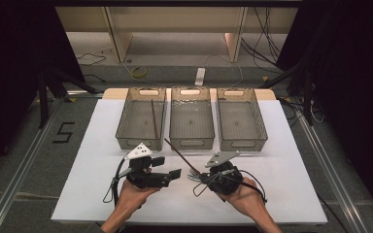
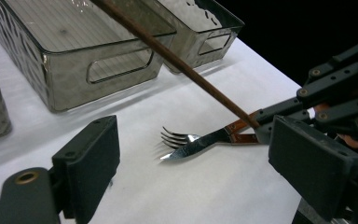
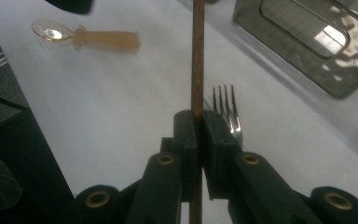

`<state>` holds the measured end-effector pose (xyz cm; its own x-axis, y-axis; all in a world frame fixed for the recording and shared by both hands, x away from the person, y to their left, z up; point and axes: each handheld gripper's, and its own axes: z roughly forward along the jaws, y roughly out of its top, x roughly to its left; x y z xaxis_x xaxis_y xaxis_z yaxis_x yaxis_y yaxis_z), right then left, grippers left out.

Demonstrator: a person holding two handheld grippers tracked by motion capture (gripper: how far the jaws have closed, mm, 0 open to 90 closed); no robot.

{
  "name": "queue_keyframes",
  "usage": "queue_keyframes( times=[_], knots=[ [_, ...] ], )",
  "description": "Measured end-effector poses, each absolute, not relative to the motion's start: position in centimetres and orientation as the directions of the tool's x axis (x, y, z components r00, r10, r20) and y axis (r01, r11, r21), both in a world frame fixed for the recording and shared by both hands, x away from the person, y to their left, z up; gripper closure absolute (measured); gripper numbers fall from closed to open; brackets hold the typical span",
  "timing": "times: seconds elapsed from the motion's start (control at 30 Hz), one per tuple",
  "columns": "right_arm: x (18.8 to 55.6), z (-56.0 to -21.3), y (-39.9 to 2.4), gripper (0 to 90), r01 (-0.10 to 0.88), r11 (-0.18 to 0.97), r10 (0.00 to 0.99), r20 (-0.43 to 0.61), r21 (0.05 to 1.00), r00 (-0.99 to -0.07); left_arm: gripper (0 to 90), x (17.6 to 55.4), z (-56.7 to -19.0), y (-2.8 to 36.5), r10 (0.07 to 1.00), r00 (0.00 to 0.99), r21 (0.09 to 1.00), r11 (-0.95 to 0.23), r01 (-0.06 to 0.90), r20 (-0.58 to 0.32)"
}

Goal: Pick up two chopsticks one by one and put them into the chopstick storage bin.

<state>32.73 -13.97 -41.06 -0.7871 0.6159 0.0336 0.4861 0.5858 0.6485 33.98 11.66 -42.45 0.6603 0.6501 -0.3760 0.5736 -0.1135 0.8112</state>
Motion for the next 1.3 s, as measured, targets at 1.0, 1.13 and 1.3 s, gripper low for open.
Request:
queue_keyframes(
  times=[1.0, 1.13, 1.3],
  knots=[
    [31.8, -40.9, -11.4, 85.2, 0.422, 0.56, 0.566, 0.043, 0.713, -0.823, 61.1, 34.6, -43.5, 11.2, 0.494, 0.591, 0.701, 0.054, 0.711, -0.638],
    [31.7, -40.9, -11.3, 85.1, 0.421, 0.553, 0.567, 0.046, 0.719, -0.822, 67.5, 34.7, -43.5, 11.3, 0.484, 0.593, 0.699, 0.058, 0.712, -0.644],
    [31.7, -40.8, -11.4, 85.1, 0.42, 0.545, 0.565, 0.052, 0.725, -0.823, 74.8, 34.7, -43.5, 11.4, 0.475, 0.591, 0.694, 0.061, 0.717, -0.652]
  ],
)
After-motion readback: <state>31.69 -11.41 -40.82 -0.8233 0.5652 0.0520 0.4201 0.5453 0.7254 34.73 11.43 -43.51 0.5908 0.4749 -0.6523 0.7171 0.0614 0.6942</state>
